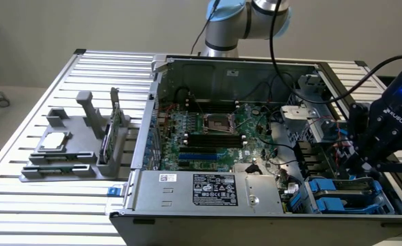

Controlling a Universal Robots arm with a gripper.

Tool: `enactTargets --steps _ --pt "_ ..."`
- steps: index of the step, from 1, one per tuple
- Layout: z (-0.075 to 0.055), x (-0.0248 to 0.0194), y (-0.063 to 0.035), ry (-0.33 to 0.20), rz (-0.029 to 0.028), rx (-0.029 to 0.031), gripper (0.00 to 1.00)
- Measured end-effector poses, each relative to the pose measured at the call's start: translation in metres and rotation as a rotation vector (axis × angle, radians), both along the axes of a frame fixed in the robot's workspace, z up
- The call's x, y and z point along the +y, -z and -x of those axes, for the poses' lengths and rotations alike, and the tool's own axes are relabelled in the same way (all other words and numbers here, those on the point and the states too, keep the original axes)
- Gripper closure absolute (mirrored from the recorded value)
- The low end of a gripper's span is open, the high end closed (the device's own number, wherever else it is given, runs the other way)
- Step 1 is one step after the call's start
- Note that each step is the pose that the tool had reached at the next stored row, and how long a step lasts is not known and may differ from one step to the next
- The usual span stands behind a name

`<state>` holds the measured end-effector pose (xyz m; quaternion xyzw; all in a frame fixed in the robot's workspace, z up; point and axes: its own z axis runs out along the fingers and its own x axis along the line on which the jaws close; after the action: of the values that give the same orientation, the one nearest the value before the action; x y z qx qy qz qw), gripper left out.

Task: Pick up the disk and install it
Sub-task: 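Insert the first disk wire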

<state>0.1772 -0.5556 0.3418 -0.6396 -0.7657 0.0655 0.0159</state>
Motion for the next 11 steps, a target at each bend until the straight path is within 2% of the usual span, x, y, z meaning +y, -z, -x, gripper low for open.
enactTargets --steps 11 --pt "0.0000 -0.0003 0.0000 0.076 0.0495 0.0001 0.83"
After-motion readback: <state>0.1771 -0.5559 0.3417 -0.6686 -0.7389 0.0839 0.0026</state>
